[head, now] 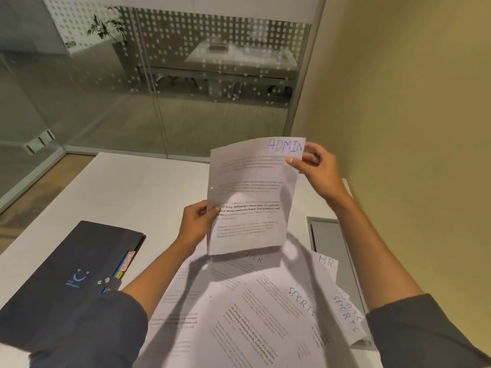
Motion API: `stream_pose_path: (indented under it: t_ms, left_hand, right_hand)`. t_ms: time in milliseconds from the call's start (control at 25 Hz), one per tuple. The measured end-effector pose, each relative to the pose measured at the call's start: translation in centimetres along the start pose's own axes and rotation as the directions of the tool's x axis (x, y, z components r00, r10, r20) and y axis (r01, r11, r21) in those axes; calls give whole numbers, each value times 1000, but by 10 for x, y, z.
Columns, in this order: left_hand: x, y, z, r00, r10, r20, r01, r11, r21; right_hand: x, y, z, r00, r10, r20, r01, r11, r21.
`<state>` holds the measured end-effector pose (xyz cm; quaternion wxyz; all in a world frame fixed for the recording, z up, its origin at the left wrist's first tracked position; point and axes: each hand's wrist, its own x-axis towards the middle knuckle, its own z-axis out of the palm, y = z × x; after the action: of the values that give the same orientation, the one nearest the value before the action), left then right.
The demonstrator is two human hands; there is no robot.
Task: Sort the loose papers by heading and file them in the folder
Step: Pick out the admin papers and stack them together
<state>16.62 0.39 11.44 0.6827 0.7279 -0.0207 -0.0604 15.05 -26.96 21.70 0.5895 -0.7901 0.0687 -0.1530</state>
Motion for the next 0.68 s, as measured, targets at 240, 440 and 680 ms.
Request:
stream_pose_path:
  t_ms: [240, 440, 680]
  left_hand:
    - [9, -28, 3, 966, -247, -80, 243, 968, -59]
    - [0, -65, -3, 886, -463, -18, 463, 885, 44]
    - [12, -91, 16, 865, -497, 70, 480, 860, 176]
  right_hand:
    - [-75, 90, 45, 888, 455, 64, -456, 890, -2]
    - [-107, 122, 68, 898, 406, -170, -396, 914, 89]
    - [-82, 154, 57, 851, 470, -232, -475, 879, 41]
